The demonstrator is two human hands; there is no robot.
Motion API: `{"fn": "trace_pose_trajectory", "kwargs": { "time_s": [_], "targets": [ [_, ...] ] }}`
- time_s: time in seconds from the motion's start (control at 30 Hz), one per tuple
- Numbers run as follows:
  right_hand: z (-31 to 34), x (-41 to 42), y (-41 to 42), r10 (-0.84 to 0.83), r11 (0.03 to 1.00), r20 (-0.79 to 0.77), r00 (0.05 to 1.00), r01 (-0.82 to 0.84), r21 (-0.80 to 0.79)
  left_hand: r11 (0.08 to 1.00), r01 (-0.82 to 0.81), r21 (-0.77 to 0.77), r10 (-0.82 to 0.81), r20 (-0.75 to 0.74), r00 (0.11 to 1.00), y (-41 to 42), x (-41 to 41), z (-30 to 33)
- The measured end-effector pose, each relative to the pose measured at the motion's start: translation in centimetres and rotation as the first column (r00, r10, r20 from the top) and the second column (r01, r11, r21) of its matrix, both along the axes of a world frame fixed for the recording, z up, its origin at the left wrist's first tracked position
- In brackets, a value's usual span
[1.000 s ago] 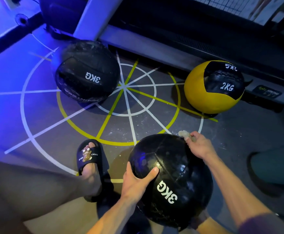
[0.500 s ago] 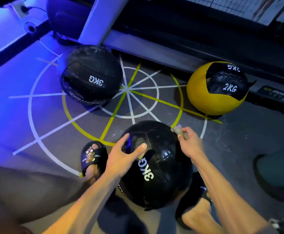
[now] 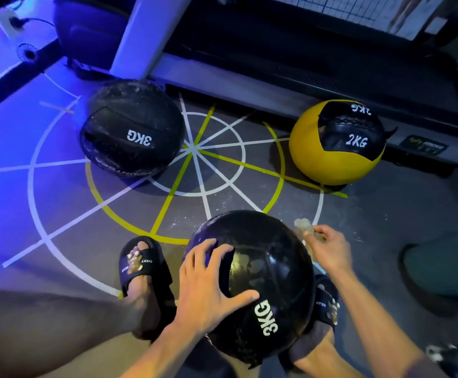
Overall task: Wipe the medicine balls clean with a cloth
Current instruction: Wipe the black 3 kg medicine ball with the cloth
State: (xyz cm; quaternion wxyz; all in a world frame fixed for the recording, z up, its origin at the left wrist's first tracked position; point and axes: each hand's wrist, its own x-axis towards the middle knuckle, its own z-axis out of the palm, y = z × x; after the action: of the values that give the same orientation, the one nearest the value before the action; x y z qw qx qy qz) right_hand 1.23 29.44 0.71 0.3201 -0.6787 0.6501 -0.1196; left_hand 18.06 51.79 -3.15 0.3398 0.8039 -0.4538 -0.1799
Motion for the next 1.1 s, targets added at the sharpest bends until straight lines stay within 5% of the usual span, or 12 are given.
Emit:
{"fn": "trace_pose_trajectory", "kwargs": {
  "time_s": [0.2, 0.53, 0.73, 0.83, 0.97, 1.1],
  "targets": [
    [-0.4, 0.9, -1.3, 0.001, 0.977, -0.114, 0.993, 0.024, 0.212, 0.998, 0.024, -0.049, -0.022, 0.04, 0.999, 0.7, -1.2, -0.7],
    [0.0, 13.0, 0.9, 0.387, 0.922, -0.112, 0.915, -0.381, 0.067, 0.997, 0.054, -0.048, -0.048, 0.106, 0.993, 1.3, -2.4, -1.8],
    [0.6, 4.4, -3.1, 0.225, 0.956, -0.308, 0.924, -0.148, 0.253, 0.995, 0.069, -0.072, -0.061, 0.095, 0.994, 1.1, -2.2, -1.9],
    [0.4, 5.9, -2.8, 0.179, 0.977, -0.257, 0.95, -0.141, 0.162, 0.994, 0.086, -0.072, -0.079, 0.09, 0.993, 0.8, -2.0, -1.9],
    [1.1, 12.3, -0.5, 0.396, 0.915, -0.129, 0.909, -0.379, 0.136, 0.994, 0.091, -0.065, -0.085, 0.088, 0.992, 0.8, -1.8, -2.1],
    [1.4, 13.0, 0.6, 0.519, 0.854, -0.195, 0.832, -0.517, 0.064, 0.992, 0.113, -0.048, -0.108, 0.088, 0.99, 0.3, -1.8, -1.8]
  ]
}}
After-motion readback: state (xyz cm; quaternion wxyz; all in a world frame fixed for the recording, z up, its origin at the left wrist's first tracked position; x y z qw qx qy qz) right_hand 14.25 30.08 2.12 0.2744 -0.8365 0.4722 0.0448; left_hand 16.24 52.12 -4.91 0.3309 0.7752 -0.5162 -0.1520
